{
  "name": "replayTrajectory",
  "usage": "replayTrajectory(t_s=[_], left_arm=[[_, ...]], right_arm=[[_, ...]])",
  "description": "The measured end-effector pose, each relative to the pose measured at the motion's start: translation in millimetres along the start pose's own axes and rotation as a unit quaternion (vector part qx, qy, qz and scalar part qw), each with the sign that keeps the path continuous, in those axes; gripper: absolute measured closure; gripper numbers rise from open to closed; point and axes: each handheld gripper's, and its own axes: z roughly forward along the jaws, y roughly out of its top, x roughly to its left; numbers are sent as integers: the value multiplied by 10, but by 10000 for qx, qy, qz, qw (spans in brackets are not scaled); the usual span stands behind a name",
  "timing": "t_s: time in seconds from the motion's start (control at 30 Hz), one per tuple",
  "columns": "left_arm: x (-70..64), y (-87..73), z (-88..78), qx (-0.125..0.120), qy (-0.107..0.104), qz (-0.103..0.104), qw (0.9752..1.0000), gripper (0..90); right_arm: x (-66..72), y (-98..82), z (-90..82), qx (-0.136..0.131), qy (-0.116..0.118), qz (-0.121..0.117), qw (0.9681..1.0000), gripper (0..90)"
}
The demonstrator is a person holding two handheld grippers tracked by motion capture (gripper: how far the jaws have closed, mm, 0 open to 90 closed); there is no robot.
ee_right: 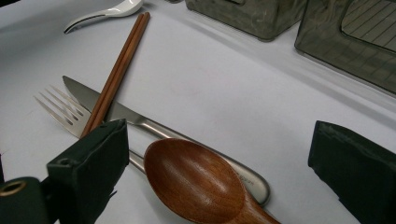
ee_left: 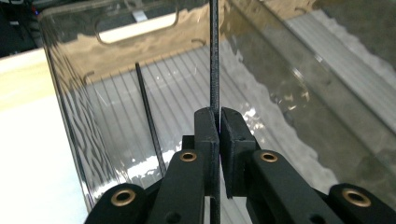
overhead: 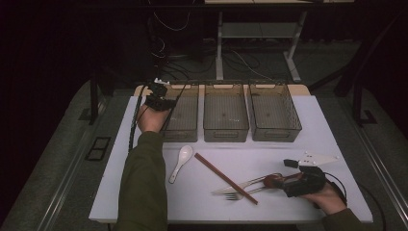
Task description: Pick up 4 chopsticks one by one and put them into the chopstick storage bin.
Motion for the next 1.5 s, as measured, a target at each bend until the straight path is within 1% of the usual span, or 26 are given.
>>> replayTrajectory(t_s=[0.17, 0.27, 0.3, 0.33, 0.37, 0.47, 0.6, 0.7, 0.8, 0.9, 1.07, 1.13, 1.2, 1.33, 1.37, 1.47, 1.5], left_arm=[[15, -67, 62, 108, -11, -77, 9999, 852], [11, -79, 84, 112, -18, -108, 9999, 851], [10, -79, 86, 130, -3, -54, 9999, 846], [0, -79, 87, 128, 77, -7, 9999, 839], [-3, -77, 87, 113, 119, 10, 9999, 790], [-15, -72, 84, 91, 175, 61, 9998, 700], [-18, -62, 62, -36, 161, 33, 9999, 612], [-17, -56, 42, -142, 103, 29, 9998, 569], [-12, -56, 29, -145, 85, 45, 9998, 527], [-5, -63, 24, -161, 14, 50, 9999, 495], [-6, -74, 7, -196, -38, 88, 9998, 457], [-10, -75, 2, -190, -82, 153, 9997, 434], [-27, -79, -5, -207, -80, 216, 9995, 419], [-49, -93, -33, -277, -139, 291, 9991, 390], [-54, -98, -37, -312, -184, 271, 9990, 378], [-69, -113, -56, -303, -274, 308, 9987, 339], [-76, -118, -68, -290, -275, 360, 9986, 331]], right_arm=[[-1, 0, 0, 4, -4, 9, 10000, 50], [1, 0, 1, 7, 2, 10, 10000, 50], [-1, 0, 1, 0, -1, 0, 10000, 50], [-1, 0, 1, 1, -3, 1, 10000, 50], [-2, 0, 1, 1, -3, 2, 10000, 50], [-1, 0, 1, -2, -4, -5, 10000, 50], [-1, 0, -1, -2, 1, -8, 10000, 50], [0, 0, -2, 0, 5, -4, 10000, 50], [-1, 0, 0, -3, -2, -5, 10000, 50], [3, 0, 2, 9, 2, 7, 10000, 50], [0, 0, 1, 8, -3, 6, 10000, 50], [1, 0, 1, 7, -3, 3, 10000, 50], [2, -1, 0, 7, 0, 3, 10000, 50], [0, 0, -1, 3, -7, 0, 10000, 50], [0, 0, -1, 2, -6, -6, 10000, 50], [1, 0, 1, 7, -6, 4, 10000, 50], [2, 0, 1, 11, -1, 10, 10000, 50]])
